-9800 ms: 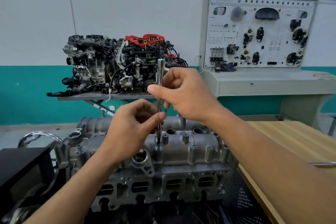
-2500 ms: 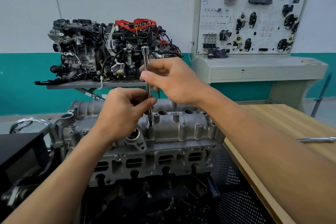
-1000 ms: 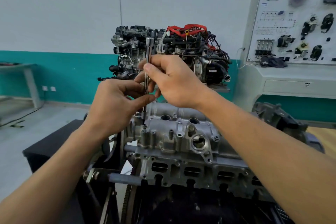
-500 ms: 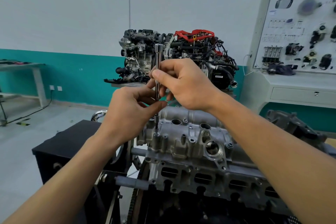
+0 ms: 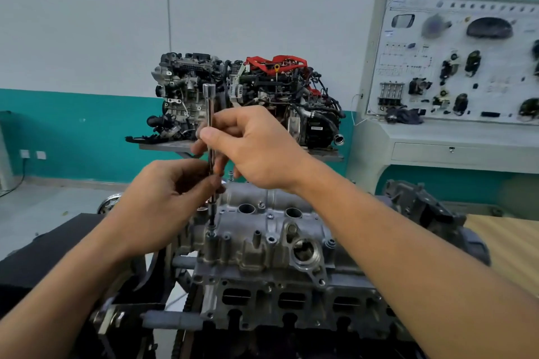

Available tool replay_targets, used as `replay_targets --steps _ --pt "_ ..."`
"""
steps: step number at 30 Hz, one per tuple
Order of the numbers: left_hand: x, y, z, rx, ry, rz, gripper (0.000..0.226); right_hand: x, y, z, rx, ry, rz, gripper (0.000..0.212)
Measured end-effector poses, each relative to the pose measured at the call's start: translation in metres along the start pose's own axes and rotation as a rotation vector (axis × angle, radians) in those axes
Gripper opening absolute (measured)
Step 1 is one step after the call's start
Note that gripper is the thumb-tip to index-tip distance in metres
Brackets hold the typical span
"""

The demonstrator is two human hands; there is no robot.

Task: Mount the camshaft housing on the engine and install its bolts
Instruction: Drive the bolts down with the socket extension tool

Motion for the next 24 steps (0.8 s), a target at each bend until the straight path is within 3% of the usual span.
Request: replay_targets --steps 2,5,7,10,12,14,18,20,21,24 --pt "0.002 -0.001 0.001 0.117 0.006 0.003 0.028 -0.001 -0.001 0.0 0.074 0.08 -0.021 0.023" --pt "0.005 -0.003 0.003 0.235 -0.007 0.003 0.017 -0.001 -0.001 0.002 0.179 0.198 -0.022 0.033" --pt "0.006 -0.004 0.003 0.183 -0.025 0.009 0.011 -0.001 -0.002 0.003 0.173 0.207 0.011 0.032" --pt "0.011 -0.006 -0.004 -0.021 -0.015 0.029 0.027 -0.004 -0.002 0.002 0.045 0.068 0.043 0.013" --pt "0.012 -0.008 -0.007 -0.098 -0.016 0.025 0.025 -0.007 -0.001 0.0 -0.011 -0.001 0.048 0.009" --pt "0.011 -0.01 -0.008 -0.06 -0.014 0.015 0.014 -0.007 0.0 -0.001 -0.009 0.009 0.039 0.013" --pt "0.011 -0.009 -0.008 0.134 0.065 -0.026 0.025 -0.002 -0.002 -0.001 0.147 0.146 -0.009 0.028" --pt "0.008 -0.01 -0.007 0.155 0.056 -0.01 0.013 0.0 -0.003 0.001 0.199 0.183 -0.009 0.033" --pt "0.006 -0.009 -0.007 0.148 0.023 0.027 0.01 0.001 -0.003 0.001 0.208 0.184 0.003 0.032" --pt "0.008 -0.009 -0.008 0.078 -0.07 0.108 0.032 0.0 -0.002 -0.001 0.144 0.11 0.032 0.016"
Point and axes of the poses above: each hand's wrist, its own y-axis away from the middle knuckle, its own z-axis out of the palm, x = y × z, the point moved 1 cm from there along -y, towards the middle knuckle, and after that the axes turned 11 degrees about x, right-handed, at the moved point
